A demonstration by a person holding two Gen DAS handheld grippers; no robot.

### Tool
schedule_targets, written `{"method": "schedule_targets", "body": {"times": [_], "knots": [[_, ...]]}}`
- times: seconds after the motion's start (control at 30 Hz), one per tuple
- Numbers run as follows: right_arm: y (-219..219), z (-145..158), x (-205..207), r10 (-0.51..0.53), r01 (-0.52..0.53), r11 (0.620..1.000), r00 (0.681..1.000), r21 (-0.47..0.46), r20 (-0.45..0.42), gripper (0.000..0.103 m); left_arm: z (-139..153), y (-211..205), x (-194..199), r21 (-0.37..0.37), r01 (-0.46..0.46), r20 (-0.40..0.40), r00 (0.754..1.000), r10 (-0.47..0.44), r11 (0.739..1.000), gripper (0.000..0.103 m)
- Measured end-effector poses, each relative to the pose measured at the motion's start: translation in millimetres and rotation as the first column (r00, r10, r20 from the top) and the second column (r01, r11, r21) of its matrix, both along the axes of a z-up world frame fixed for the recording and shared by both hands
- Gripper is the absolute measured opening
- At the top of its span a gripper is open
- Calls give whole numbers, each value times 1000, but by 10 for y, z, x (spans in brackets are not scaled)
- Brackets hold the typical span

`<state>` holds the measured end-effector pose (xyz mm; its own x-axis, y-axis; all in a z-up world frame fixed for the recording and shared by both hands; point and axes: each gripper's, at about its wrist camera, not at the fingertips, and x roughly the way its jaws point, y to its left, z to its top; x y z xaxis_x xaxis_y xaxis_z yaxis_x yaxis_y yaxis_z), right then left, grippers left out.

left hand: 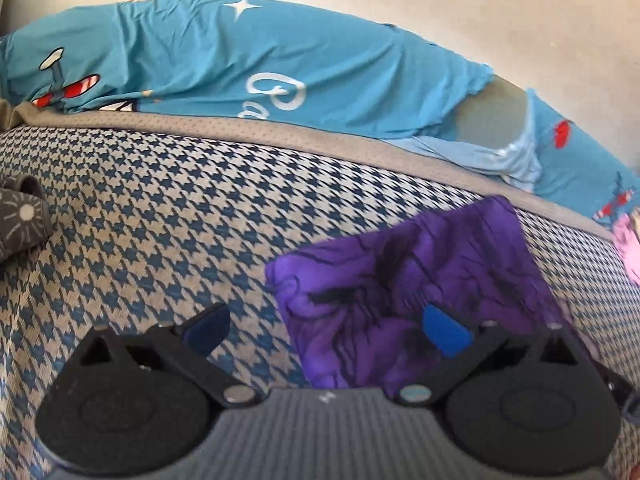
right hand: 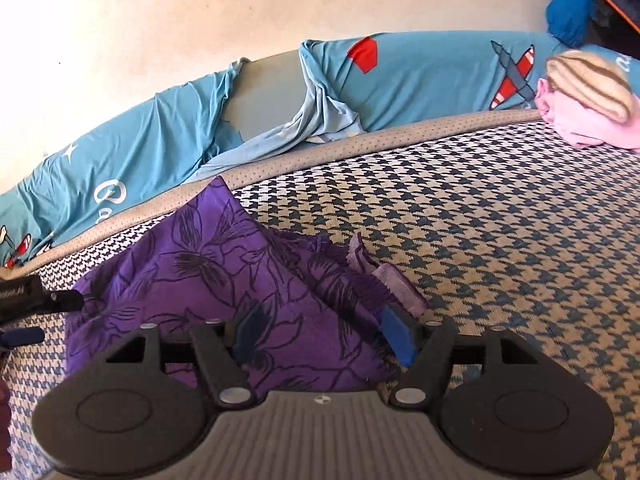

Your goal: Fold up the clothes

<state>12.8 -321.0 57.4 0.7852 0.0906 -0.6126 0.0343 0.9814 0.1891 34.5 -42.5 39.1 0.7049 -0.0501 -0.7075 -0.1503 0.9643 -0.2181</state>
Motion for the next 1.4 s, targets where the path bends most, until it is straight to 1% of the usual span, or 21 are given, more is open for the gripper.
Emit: {"method": "schedule_targets", "body": {"times": [0.1,0.17,0.27,0.5,0.67,0.83,1.07,1.2,1.33,1.4], "knots": [[54,26,-103,11,-10,1000,1000,-13,7,68,-28,-27,-144,-20,12,-6,1000,-12,1000,103],[99,19,-171,14,-14,999,1000,-42,12,69,-49,-29,-234,-33,14,-13,1000,-15,999,103],[147,-23,-248,13,-13,996,1000,-85,-4,69,-81,-38,-360,-41,19,-20,1000,-20,999,103],[125,-93,-425,10,-12,999,998,-34,-57,70,-137,-30,-565,-49,14,-35,999,-16,999,103],[181,-126,-503,42,-48,996,996,-71,-75,70,-172,-77,-665,-37,22,-45,999,-24,999,103],[187,-135,-519,73,-83,993,991,-86,-110,71,-196,-149,-749,-27,45,-45,998,-46,999,103],[170,-82,-492,121,-140,983,980,-115,-160,72,-209,-201,-854,-30,70,-50,996,-72,997,103],[109,-23,-501,161,-186,975,970,-125,-184,78,-242,-213,-909,-27,77,-62,995,-78,997,103],[60,-27,-541,152,-176,978,970,-115,-189,83,-267,-223,-972,-24,77,-65,995,-79,997,103],[47,-40,-558,148,-172,979,970,-112,-193,83,-287,-226,-1002,-28,74,-73,994,-76,997,103]]}}
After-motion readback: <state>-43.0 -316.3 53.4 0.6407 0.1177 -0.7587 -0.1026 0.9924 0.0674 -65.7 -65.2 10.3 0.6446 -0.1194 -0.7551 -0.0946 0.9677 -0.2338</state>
